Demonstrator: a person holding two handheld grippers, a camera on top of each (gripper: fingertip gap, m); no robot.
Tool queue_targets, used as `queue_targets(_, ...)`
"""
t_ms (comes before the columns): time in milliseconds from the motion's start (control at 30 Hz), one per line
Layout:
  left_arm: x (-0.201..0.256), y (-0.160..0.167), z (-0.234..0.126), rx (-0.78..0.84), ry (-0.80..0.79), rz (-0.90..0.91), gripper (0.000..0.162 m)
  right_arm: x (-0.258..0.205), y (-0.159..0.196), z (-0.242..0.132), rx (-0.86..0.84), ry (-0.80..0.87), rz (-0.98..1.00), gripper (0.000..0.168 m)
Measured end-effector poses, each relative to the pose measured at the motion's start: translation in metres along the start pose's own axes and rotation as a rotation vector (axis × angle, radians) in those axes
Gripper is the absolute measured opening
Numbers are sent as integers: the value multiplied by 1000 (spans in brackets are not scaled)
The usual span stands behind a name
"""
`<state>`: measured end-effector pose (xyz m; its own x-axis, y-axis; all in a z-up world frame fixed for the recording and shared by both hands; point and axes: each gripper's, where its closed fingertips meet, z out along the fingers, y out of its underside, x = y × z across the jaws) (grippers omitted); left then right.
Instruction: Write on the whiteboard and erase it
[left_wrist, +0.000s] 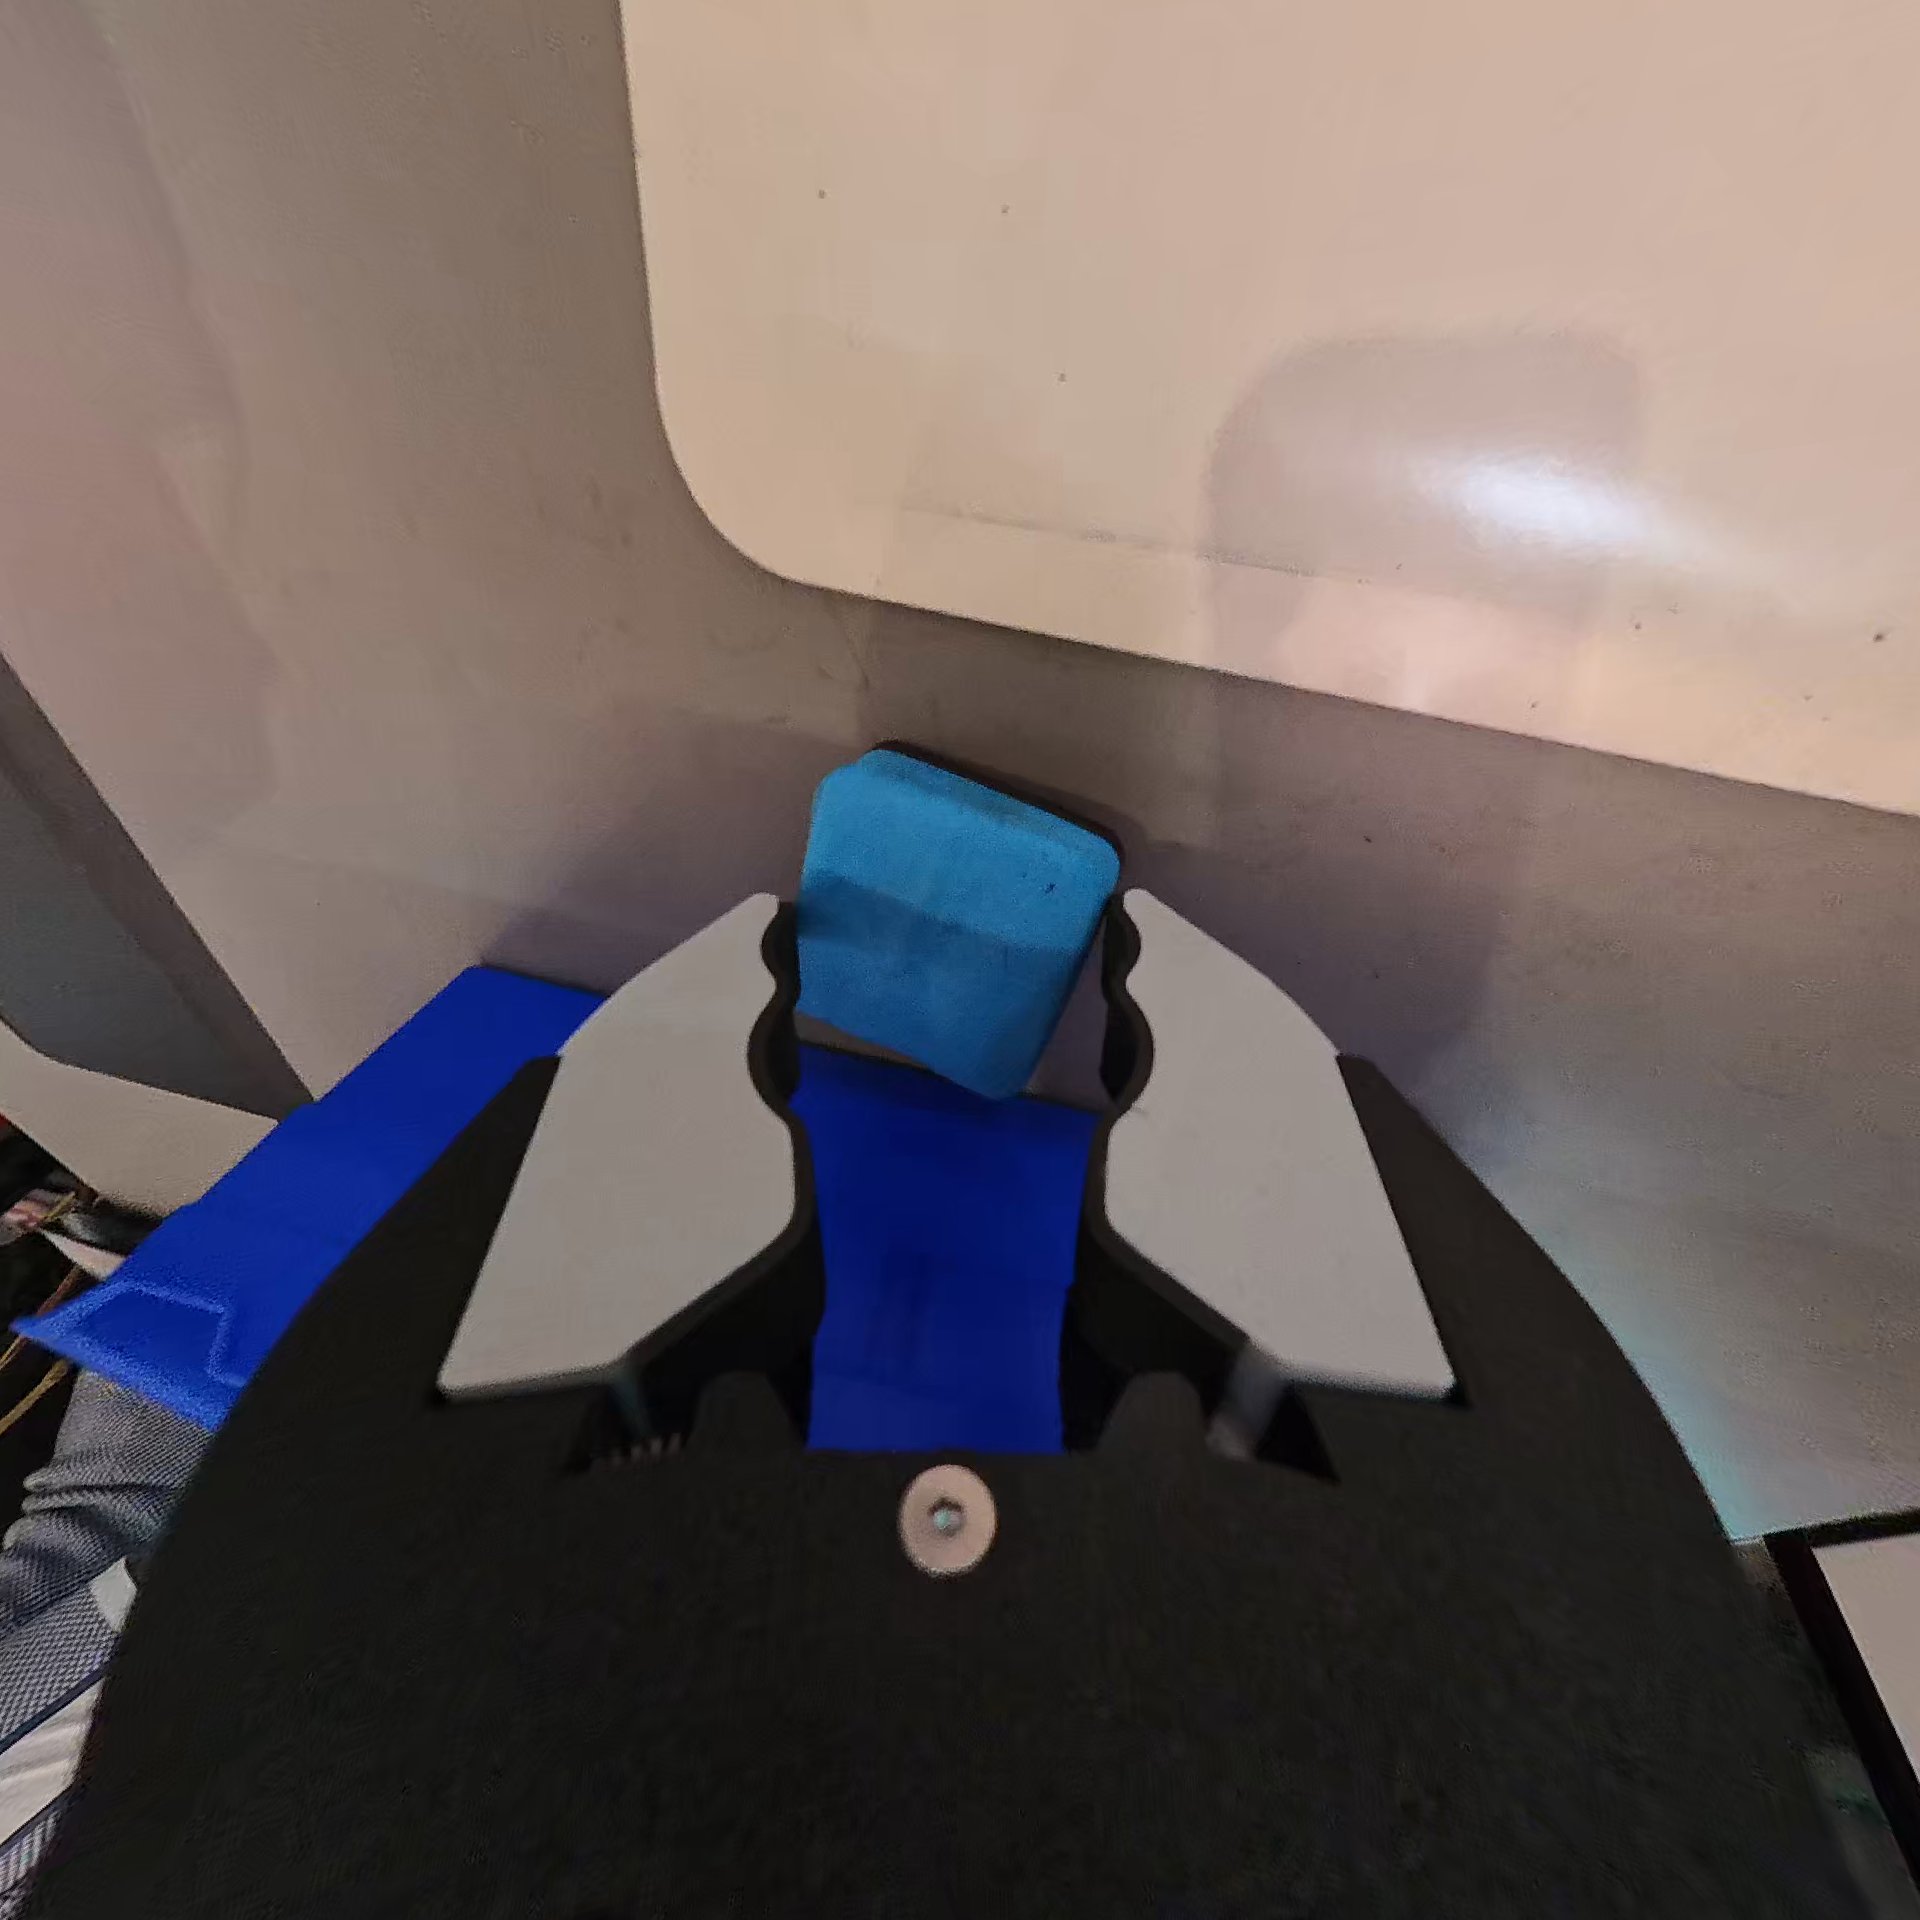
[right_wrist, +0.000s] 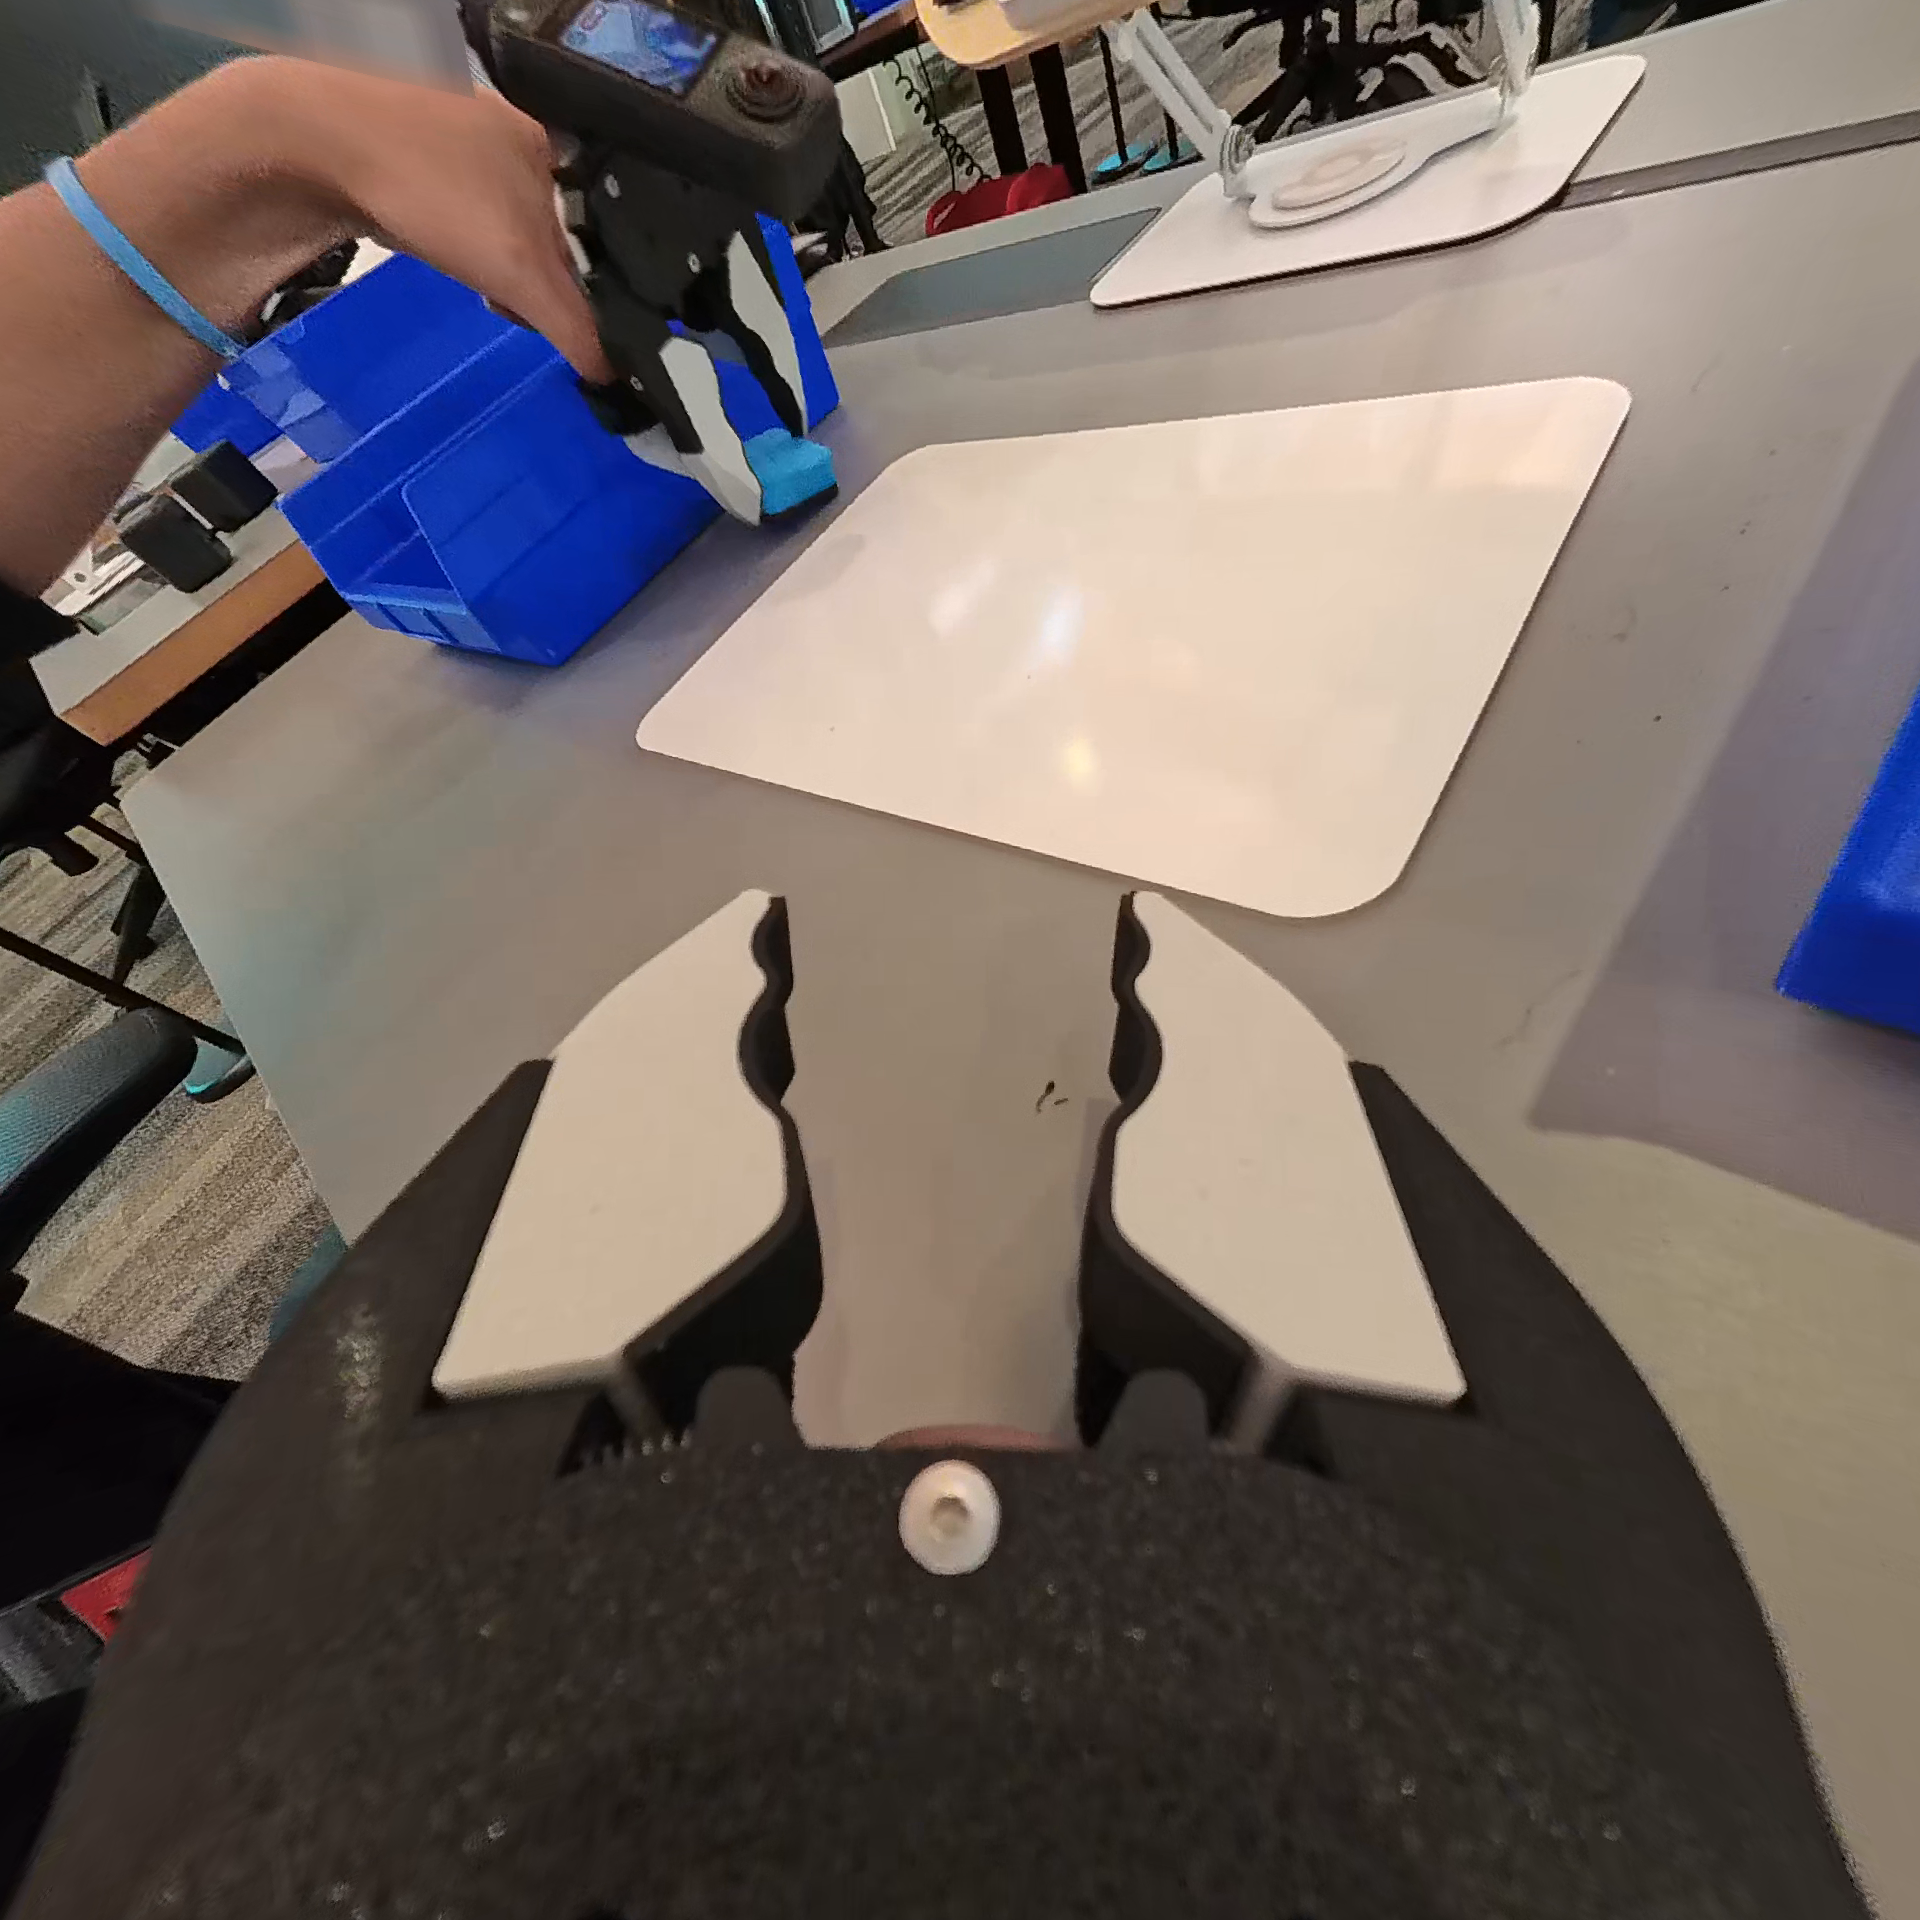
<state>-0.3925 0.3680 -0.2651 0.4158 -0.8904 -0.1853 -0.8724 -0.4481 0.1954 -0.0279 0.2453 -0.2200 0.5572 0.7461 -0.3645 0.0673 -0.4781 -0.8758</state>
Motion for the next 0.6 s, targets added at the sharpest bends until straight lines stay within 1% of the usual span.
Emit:
queue_targets(233, 8, -9, 7, 3, 15, -21, 57, 2, -1, -2, 3, 0, 8, 59)
queue_targets(300, 6, -9, 5, 20, 5, -59, 68, 2, -2, -3, 8, 1, 4, 59)
queue_targets(367, 6, -10, -9, 78, 1, -98, 71, 3, -5, -4, 21, 4, -5, 59)
queue_targets(400, 6, -12, -22, 137, -9, -131, 72, 3, -6, -5, 26, 7, -11, 59)
queue_targets(467, 9, -19, -60, 319, -54, -239, 70, 6, -8, -7, 29, 20, -26, 59)
queue_targets(500, 14, -24, -84, 445, -89, -294, 70, 8, -8, -8, 29, 30, -37, 59)
queue_targets(567, 40, -33, -132, 726, -112, -412, 62, 11, -8, -9, 25, 56, -67, 59)
queue_targets(600, 57, -37, -151, 868, -105, -489, 66, 12, -8, -9, 21, 67, -84, 59)
